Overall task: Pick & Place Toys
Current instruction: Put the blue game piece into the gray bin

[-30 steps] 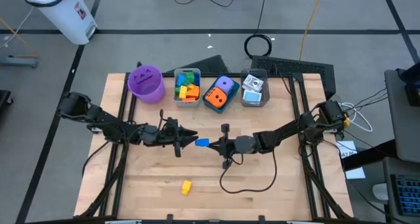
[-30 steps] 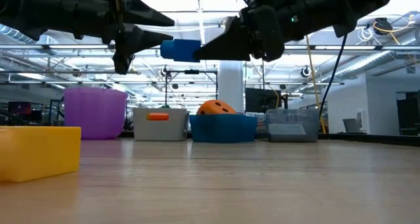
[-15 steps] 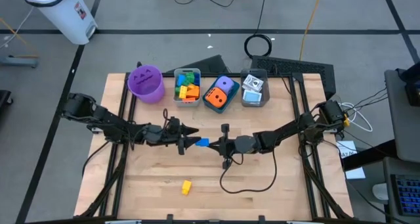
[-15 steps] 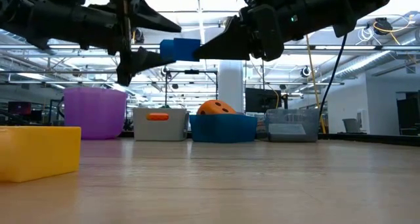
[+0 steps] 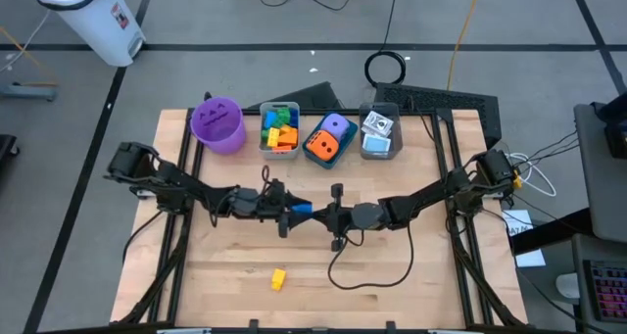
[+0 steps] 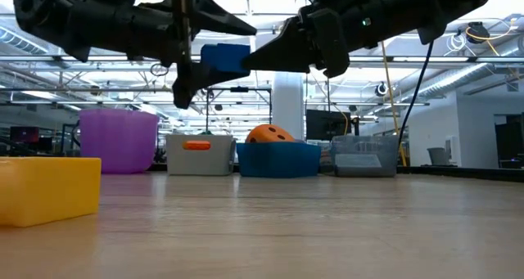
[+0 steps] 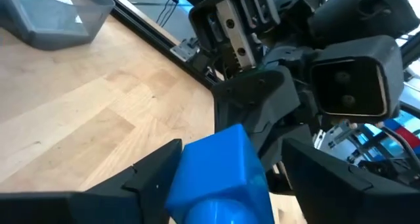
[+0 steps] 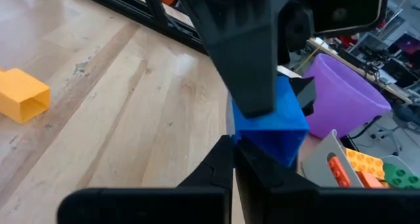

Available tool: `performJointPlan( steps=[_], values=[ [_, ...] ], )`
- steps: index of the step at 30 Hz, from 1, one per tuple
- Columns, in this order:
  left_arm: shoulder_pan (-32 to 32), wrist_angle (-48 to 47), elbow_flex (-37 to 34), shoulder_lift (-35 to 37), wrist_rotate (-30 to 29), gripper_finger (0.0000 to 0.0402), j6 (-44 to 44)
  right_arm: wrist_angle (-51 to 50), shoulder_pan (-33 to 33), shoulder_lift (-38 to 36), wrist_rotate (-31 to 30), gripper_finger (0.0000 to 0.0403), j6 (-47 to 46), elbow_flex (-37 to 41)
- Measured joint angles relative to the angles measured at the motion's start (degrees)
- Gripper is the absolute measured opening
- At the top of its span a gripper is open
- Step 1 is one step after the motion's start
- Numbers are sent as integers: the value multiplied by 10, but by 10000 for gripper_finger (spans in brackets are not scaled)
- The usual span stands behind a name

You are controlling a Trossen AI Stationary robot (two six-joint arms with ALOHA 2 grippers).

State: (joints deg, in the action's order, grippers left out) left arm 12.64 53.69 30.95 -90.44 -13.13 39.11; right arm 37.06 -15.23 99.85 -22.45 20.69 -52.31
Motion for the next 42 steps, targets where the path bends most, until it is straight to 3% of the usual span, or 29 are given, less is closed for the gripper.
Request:
performJointPlan(
  steps=[14, 20, 27, 33, 39, 42],
  values=[
    [-7, -8, 6, -4, 11, 174, 0, -2, -1, 0, -1, 5, -1, 0],
    [-7, -6, 7, -4, 12, 153, -16, -6, -1, 0, -1, 41, -9, 0],
    [-7, -4, 8, -3, 24, 155, -30, -25, -1, -14, -1, 104, -21, 0],
    [-7, 0, 8, 2, 31, 150, -58, -108, 0, -60, -5, 146, -48, -1],
    [-26, 1, 9, 35, 32, 151, -109, -244, 1, -112, -8, 162, -109, -1],
    [-55, -61, 21, 64, 29, 149, -122, -271, 0, -124, -3, 162, -154, 13]
  ],
)
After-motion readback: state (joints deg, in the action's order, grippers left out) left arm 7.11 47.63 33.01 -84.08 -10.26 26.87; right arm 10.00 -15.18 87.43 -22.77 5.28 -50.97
